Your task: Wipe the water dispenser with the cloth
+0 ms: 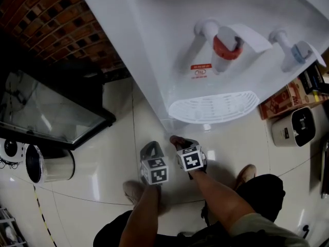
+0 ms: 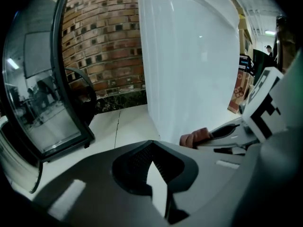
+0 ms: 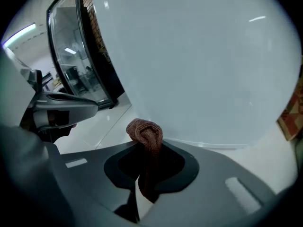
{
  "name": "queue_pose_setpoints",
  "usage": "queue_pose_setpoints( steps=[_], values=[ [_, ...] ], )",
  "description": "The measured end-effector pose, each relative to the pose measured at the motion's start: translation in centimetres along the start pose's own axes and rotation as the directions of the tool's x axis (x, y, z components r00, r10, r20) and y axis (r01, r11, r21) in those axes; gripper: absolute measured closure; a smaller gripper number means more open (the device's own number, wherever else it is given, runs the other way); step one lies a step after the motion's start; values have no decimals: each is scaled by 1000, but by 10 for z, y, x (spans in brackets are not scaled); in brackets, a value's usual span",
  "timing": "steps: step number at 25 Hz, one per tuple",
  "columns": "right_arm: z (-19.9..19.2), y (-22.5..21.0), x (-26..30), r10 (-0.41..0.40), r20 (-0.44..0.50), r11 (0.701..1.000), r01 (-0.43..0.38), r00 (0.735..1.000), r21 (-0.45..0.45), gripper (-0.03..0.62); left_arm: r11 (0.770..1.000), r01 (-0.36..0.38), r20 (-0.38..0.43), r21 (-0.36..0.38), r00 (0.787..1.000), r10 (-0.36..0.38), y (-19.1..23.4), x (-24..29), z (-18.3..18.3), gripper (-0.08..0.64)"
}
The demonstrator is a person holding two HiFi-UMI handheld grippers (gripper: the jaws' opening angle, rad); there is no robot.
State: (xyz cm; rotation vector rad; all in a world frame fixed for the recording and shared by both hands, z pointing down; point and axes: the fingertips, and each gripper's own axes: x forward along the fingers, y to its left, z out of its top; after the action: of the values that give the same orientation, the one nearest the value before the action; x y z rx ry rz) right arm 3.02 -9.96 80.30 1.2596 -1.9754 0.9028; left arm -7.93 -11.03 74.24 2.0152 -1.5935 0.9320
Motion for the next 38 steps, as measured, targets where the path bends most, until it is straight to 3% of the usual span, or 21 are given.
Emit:
queue_pose_setpoints(
  steps=[4, 10, 17, 23, 29, 34, 38],
  values=[
    [-12, 28, 37, 54, -89, 998, -51, 995, 32, 523, 999, -3, -28, -36, 1000, 2, 8, 0, -17, 560],
    [-12, 17, 58, 18, -106, 996, -9, 994, 83, 523, 998, -10, -60, -57, 998, 7, 14, 5, -29, 560],
    [-7, -26, 42, -49, -102, 995, 58, 994, 81, 523, 999, 18, -40, -48, 999, -20, -7, 11, -10, 560],
    [-17, -64, 23, -70, -114, 987, 85, 991, 139, 523, 996, 91, -24, -5, 996, -91, -57, 18, 12, 560],
    [-14, -106, 0, -121, -103, 981, 135, 987, 142, 523, 988, 152, -32, 22, 988, -151, -104, 24, 24, 560],
    [-29, -148, -18, -171, -122, 959, 193, 978, 208, 523, 980, 193, -47, 42, 980, -191, -137, 27, 30, 560],
    [-35, -203, -40, -254, -106, 922, 273, 961, 275, 523, 974, 220, -56, 56, 975, -217, -161, 32, 35, 560]
  ],
)
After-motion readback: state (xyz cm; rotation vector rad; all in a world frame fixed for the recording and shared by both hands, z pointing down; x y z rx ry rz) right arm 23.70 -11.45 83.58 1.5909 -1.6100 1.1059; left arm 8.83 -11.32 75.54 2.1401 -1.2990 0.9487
